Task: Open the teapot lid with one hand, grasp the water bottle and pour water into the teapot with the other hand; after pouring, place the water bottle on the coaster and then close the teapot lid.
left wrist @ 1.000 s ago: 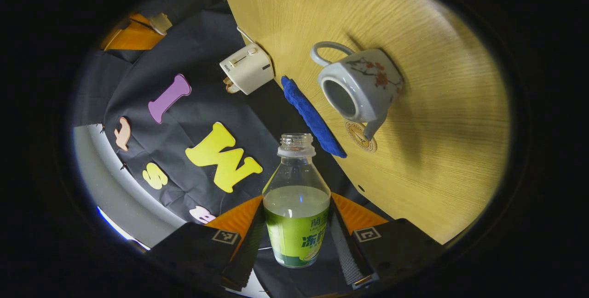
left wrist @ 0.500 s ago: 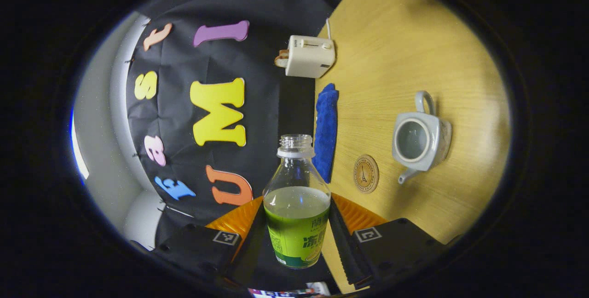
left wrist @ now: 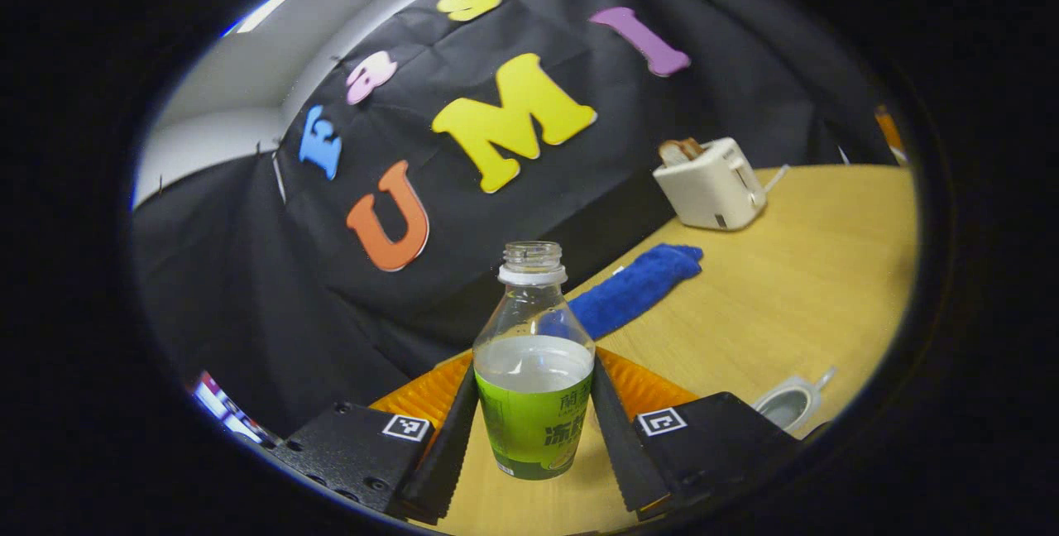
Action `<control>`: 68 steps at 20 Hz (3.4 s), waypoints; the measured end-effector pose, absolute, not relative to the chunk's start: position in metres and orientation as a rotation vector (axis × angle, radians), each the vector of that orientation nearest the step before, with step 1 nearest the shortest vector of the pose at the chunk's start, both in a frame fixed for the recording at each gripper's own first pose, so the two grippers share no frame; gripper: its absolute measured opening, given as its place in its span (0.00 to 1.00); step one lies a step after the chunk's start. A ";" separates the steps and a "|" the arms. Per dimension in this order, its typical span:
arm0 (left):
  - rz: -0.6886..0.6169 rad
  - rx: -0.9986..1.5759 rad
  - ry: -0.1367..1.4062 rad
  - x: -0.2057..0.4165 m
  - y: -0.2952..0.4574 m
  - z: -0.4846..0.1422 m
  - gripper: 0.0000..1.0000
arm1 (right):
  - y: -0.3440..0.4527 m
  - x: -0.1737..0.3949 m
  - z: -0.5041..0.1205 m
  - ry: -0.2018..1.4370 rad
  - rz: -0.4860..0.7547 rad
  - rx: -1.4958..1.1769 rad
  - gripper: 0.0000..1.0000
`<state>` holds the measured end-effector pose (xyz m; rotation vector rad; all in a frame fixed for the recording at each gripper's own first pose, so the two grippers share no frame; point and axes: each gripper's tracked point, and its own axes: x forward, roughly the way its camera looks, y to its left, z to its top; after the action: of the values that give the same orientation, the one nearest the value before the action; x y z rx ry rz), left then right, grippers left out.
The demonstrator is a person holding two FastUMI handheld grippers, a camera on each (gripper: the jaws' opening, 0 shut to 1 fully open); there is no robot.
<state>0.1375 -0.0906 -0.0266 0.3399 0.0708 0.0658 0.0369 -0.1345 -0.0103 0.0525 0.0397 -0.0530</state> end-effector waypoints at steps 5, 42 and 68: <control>-0.039 -0.031 0.030 0.161 -0.096 -0.032 0.77 | -0.134 0.041 -0.013 0.048 -0.057 0.048 0.00; -0.057 -0.098 -0.137 0.056 -0.029 0.069 0.93 | -0.029 0.044 -0.049 0.121 0.163 0.032 0.00; -0.090 -0.091 -0.020 0.001 0.011 0.006 0.93 | 0.090 0.085 -0.097 0.210 0.326 0.053 0.02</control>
<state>0.0006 0.0108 0.0060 -0.0907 -0.0200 -0.0899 0.0853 0.0902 -0.0974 0.0530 0.2102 0.3257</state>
